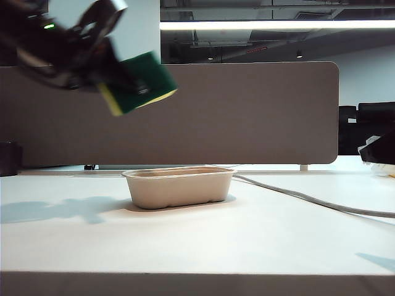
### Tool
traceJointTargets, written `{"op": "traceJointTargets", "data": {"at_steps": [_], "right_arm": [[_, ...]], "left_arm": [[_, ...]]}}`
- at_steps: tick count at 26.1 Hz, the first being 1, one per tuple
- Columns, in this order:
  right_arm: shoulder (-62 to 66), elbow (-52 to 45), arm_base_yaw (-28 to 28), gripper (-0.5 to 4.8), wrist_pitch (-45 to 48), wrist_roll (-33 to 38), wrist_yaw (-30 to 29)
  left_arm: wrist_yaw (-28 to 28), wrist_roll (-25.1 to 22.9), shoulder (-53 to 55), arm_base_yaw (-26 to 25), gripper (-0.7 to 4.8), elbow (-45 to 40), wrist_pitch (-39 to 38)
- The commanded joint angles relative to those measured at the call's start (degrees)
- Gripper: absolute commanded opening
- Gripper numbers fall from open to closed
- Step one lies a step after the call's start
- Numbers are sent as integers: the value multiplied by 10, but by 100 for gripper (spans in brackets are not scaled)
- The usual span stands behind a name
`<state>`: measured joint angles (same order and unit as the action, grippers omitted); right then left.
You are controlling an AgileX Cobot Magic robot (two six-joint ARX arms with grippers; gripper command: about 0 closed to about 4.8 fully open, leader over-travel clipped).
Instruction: Pick up the cleaning sponge from the table and place it into the paper lunch box.
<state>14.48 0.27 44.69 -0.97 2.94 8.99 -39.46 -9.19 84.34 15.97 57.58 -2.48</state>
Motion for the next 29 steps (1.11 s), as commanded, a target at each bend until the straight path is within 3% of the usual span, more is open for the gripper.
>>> {"op": "traceJointTargets", "data": {"at_steps": [1,7,13,14,18,19,20,22,24,25,29], "right_arm": [[0,0,0,-5,7,0,1],[0,0,0,-5,8,0,1],[0,0,0,-5,8,0,1],[0,0,0,-5,8,0,1],[0,0,-1,-5,8,0,1],[0,0,-2,-5,8,0,1],[0,0,-4,-5,8,0,1],[0,0,-18,-5,8,0,-1],[-1,0,-42,-5,8,0,-1],[-2,0,-64,-5,8,0,-1],[-28,0,-142,-5,8,0,-1]], "left_arm": [[28,-5,65,34,-5,73,-23],[63,-13,195,61,15,166,-95],[65,-13,206,61,467,166,-108],[65,-13,206,61,479,166,-108],[62,14,195,61,479,167,-108],[58,23,172,61,88,167,-120],[57,22,159,61,-23,167,-126],[68,19,98,61,-3,163,-136],[120,24,27,73,-3,146,-120],[188,28,-29,97,-3,120,-94],[263,63,-189,177,-3,10,7]]}}
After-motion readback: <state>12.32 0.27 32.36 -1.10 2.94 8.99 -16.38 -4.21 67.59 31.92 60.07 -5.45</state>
